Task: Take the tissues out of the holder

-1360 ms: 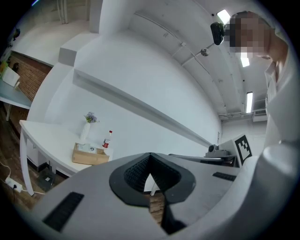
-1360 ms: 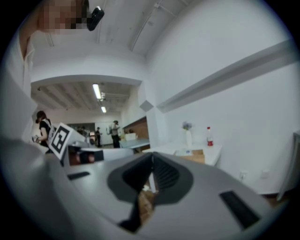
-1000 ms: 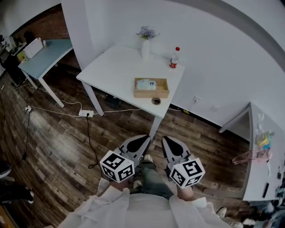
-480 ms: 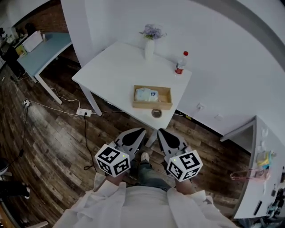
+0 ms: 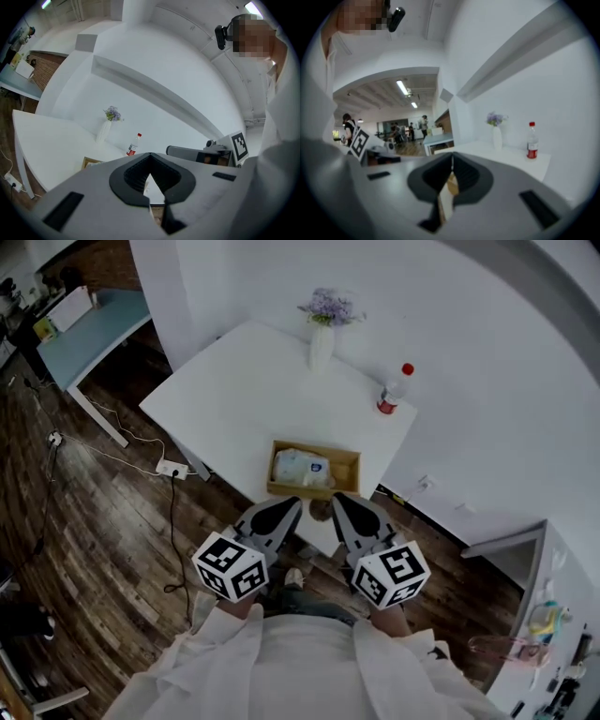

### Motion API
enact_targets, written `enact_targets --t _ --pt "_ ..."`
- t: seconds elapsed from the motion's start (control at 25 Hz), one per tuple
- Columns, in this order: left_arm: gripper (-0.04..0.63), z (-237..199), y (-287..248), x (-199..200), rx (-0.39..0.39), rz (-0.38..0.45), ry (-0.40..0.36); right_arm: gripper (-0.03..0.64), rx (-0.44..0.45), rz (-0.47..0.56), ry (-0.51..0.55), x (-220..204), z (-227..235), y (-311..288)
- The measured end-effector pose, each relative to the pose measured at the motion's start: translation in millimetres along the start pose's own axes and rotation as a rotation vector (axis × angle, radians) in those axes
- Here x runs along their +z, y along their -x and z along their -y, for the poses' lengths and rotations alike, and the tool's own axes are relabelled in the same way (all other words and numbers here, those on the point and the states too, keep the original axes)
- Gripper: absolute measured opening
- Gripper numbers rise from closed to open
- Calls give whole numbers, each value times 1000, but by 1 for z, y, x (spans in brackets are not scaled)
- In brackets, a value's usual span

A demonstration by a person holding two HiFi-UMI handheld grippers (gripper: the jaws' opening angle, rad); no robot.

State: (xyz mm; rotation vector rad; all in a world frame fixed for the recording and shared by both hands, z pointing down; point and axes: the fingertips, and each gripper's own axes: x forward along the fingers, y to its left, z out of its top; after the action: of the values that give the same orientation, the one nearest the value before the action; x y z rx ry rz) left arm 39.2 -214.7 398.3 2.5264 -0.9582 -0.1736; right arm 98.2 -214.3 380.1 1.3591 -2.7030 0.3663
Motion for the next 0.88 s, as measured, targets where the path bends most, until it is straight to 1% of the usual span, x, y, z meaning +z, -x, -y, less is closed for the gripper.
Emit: enact_targets --t 0.2,0.48,0.6,0.76,0.88 --pt "18 -24 -25 7 55 10 6 12 54 -23 -13 -1 23 -26" --pt "18 -39 -32 -9 98 -31 52 12 93 -67 -61 -18 33 -44" --pt "18 -46 -35 -8 104 -31 67 12 99 -80 -80 -23 36 -50" --pt "18 -54 -34 -3 96 -20 104 11 113 -61 -96 -19 32 -55" --pt "18 -56 -36 0 85 -33 99 12 101 -59 -101 -14 31 -58"
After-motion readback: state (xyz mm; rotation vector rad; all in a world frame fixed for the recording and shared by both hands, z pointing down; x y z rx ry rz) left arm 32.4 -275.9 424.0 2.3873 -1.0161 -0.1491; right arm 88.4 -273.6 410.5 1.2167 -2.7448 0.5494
